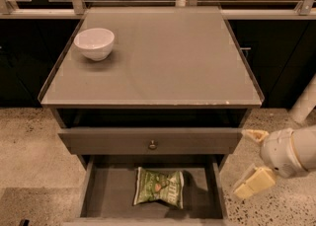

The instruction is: Pick green jalapeno chip bag from middle drawer and place on counter

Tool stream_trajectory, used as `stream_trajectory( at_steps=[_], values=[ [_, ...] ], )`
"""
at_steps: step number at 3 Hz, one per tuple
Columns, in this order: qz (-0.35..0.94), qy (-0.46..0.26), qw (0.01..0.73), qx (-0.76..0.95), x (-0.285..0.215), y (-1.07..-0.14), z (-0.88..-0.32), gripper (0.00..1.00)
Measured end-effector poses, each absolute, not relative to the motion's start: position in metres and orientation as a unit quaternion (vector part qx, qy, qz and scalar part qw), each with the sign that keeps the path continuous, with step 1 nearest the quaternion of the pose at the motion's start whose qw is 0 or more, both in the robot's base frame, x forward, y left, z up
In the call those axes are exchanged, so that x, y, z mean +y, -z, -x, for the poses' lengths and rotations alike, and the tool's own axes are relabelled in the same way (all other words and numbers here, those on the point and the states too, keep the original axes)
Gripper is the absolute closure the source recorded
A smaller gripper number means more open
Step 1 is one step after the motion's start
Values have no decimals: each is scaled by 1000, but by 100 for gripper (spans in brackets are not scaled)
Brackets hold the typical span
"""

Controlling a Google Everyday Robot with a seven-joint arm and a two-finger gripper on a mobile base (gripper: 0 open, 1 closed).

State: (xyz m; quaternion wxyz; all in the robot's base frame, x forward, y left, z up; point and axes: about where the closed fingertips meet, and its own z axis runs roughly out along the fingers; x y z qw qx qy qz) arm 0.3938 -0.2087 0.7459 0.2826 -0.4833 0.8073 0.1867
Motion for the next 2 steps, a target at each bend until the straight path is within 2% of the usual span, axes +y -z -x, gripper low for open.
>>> stream_trajectory(
  at_steps=[2],
  values=[
    [426, -236, 260, 834, -208, -633, -383, 0]
  ],
)
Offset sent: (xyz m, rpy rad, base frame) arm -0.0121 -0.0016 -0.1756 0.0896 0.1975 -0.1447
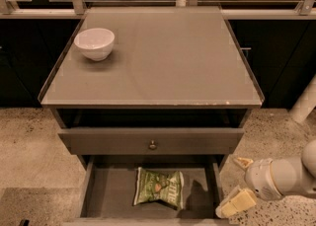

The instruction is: Pick green jalapeno chip bag from middle drawer and place on counter

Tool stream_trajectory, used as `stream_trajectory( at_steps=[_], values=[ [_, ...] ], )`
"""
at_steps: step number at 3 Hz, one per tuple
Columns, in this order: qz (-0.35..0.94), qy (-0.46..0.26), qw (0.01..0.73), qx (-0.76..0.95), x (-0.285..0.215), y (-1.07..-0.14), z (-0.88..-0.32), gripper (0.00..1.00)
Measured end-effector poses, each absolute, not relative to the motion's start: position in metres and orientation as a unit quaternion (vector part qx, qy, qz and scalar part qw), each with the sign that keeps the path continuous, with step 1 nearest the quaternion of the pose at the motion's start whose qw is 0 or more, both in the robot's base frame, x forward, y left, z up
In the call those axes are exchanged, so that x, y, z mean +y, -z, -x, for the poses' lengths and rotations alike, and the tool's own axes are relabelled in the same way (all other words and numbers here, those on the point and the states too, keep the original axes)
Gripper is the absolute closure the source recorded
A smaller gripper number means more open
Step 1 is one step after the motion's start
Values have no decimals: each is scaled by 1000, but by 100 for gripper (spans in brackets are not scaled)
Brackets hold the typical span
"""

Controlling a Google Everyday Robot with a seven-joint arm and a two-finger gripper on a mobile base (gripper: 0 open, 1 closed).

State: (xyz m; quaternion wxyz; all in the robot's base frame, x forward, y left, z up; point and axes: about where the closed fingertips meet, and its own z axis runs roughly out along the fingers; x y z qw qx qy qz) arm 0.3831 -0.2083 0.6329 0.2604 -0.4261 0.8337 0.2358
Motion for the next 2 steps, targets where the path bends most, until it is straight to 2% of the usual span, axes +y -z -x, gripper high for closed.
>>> stream_trajectory(
  at_steps=[2],
  values=[
    [414, -232, 266, 839, -206, -613, -383, 0]
  ],
)
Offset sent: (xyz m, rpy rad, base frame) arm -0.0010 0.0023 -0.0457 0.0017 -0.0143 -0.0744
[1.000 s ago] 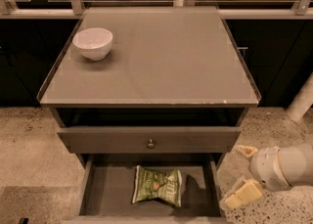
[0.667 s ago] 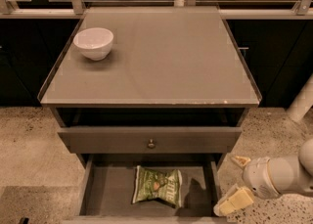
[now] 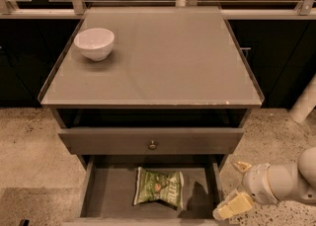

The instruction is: Pick green jalapeno chip bag from middle drawer and place on counter

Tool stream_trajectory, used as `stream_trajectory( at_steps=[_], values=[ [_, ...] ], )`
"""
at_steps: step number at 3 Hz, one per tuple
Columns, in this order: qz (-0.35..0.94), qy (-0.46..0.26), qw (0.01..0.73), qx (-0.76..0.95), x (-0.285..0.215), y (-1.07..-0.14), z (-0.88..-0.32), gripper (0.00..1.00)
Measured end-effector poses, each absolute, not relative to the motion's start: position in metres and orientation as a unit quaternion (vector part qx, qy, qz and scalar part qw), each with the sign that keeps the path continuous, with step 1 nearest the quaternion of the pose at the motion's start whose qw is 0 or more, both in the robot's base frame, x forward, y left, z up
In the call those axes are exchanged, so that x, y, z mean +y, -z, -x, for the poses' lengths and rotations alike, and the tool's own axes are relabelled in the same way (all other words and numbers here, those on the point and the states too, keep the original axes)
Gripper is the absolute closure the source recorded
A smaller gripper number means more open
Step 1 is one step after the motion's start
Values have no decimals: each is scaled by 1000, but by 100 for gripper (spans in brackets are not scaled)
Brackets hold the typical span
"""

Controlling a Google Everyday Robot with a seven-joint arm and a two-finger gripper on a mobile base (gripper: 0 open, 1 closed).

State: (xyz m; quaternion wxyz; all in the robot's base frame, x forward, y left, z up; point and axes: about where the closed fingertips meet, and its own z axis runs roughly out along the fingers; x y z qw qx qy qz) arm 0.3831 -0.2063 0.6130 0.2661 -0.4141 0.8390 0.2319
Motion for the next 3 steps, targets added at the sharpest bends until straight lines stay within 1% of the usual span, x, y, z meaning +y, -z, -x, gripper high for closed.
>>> stream_trajectory(
  at_steps=[1, 2, 3],
  values=[
    [404, -242, 283, 836, -188, -571, -386, 0],
    [400, -241, 308, 829, -163, -524, -403, 0],
    [399, -241, 308, 829, -163, -524, -403, 0]
  ],
)
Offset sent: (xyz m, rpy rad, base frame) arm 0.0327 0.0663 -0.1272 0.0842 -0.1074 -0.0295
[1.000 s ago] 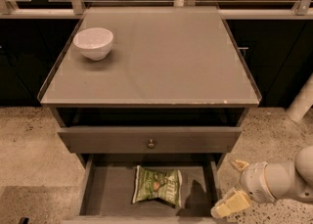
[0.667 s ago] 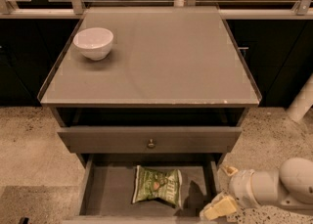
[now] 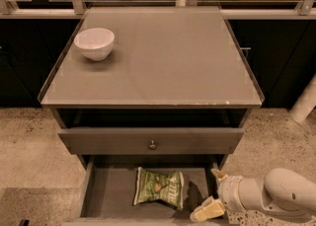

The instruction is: Pick green jalapeno chip bag from middle drawer and place on counter

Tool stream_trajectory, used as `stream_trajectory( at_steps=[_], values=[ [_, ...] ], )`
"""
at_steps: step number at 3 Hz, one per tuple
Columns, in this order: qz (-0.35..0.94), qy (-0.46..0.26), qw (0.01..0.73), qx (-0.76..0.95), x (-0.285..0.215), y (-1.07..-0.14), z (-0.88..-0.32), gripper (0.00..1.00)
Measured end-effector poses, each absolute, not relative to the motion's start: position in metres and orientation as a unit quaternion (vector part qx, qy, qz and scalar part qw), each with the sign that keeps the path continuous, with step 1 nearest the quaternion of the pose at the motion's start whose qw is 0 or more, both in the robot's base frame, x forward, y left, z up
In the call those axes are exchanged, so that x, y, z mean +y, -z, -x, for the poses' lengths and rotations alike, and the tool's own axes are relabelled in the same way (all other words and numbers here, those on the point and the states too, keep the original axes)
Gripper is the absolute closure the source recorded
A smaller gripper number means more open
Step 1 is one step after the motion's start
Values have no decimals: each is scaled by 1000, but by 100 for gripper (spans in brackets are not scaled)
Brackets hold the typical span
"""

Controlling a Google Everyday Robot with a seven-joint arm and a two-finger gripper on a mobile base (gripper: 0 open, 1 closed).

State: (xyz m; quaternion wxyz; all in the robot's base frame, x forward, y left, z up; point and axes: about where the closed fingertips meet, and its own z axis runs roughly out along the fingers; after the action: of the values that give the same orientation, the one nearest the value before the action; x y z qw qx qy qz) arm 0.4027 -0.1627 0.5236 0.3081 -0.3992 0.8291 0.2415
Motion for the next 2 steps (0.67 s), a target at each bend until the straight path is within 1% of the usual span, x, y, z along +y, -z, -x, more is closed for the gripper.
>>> stream_trajectory(
  at_steps=[1, 2],
  values=[
    [382, -258, 316, 830, -150, -501, -411, 0],
    [387, -283, 322, 816, -115, -471, -424, 0]
  ],
)
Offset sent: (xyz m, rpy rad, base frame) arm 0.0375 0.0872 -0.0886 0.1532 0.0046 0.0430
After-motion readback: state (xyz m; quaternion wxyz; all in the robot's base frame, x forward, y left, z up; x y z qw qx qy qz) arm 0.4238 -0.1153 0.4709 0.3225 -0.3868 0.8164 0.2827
